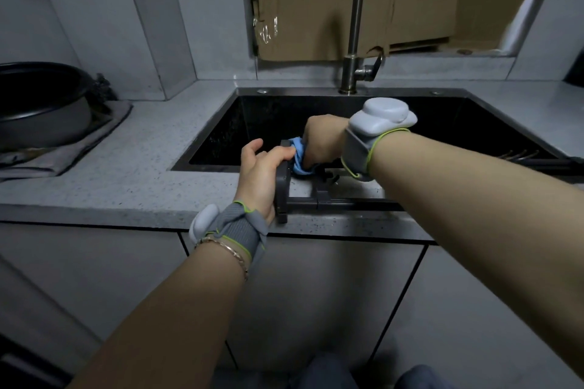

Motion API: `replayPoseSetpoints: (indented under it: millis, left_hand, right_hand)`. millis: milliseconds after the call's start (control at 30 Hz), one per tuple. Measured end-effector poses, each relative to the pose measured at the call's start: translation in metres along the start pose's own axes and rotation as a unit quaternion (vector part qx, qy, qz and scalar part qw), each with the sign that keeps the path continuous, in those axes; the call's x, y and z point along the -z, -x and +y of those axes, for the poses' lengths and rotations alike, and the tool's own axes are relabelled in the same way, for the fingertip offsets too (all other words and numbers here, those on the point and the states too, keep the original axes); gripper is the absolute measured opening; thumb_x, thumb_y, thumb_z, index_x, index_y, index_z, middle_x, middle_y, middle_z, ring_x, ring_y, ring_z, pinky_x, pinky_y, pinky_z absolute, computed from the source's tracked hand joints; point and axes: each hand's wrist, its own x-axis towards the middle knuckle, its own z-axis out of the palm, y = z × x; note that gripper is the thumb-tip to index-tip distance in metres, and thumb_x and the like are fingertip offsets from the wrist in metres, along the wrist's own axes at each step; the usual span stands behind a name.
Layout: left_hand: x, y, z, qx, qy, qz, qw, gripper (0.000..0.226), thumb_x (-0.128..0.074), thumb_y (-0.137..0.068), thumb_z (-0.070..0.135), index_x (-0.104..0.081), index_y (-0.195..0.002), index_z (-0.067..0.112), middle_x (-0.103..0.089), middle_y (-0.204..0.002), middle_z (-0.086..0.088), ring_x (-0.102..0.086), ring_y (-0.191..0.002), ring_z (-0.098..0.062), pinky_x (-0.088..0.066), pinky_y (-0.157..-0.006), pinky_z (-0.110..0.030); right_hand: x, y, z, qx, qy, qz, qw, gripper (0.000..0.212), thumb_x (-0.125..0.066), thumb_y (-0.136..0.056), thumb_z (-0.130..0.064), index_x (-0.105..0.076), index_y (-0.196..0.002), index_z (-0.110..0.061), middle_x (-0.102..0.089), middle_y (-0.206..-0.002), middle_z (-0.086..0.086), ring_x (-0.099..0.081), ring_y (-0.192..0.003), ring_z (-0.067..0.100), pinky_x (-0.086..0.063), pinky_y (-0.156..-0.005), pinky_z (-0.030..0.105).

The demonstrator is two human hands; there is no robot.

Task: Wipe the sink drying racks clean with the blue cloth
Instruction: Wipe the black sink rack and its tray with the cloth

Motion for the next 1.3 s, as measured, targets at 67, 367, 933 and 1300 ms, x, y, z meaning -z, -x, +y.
replayPoseSetpoints:
  millis: [67, 367, 933, 1300]
  left_hand:
    - [-0.002, 0.002, 0.001, -0.005, 0.003, 0.001, 1.000, 0.094, -0.071, -0.035, 0.040, -0.037, -0.121, 0.020, -0.044, -0.136, -0.020, -0.050, -0.122, -0.031, -0.040, -0.106, -0.050]
    - [-0.002, -0.002, -0.005, -0.003, 0.036, 0.004, 0.999, 0.080, -0.072, -0.049, 0.033, -0.039, -0.121, 0.017, -0.051, -0.130, -0.021, -0.055, -0.114, -0.026, -0.046, -0.098, -0.042]
    - [0.009, -0.009, 0.011, -0.030, -0.112, 0.019, 0.993, 0.028, -0.075, -0.078, 0.020, -0.065, -0.096, 0.001, -0.065, -0.084, -0.012, -0.061, -0.080, -0.024, -0.052, -0.076, -0.035]
    - [0.014, -0.018, -0.006, -0.012, -0.100, 0.005, 0.995, 0.060, -0.073, -0.050, 0.066, -0.057, -0.072, 0.012, -0.058, -0.082, -0.014, -0.053, -0.078, -0.025, -0.049, -0.086, -0.048]
  right_hand:
    - [-0.002, 0.002, -0.002, -0.018, 0.010, 0.022, 1.000, 0.028, -0.060, -0.086, -0.015, -0.063, -0.109, 0.001, -0.043, -0.063, 0.003, -0.040, -0.056, 0.016, -0.029, -0.046, 0.019]
    - [-0.021, 0.042, 0.008, 0.133, 0.176, 0.086, 0.971, 0.021, -0.048, -0.089, -0.033, -0.057, -0.090, -0.014, -0.052, -0.110, 0.005, -0.039, -0.107, 0.026, -0.032, -0.077, 0.034]
    - [-0.018, 0.040, -0.009, 0.094, 0.100, -0.031, 0.990, 0.032, -0.040, -0.094, -0.009, -0.056, -0.121, -0.012, -0.046, -0.133, 0.008, -0.036, -0.123, 0.029, -0.032, -0.101, 0.037]
    - [-0.018, 0.045, 0.000, -0.002, -0.298, 0.264, 0.918, 0.024, -0.041, -0.086, -0.008, -0.062, -0.096, -0.013, -0.064, -0.098, 0.009, -0.057, -0.096, 0.027, -0.046, -0.081, 0.034]
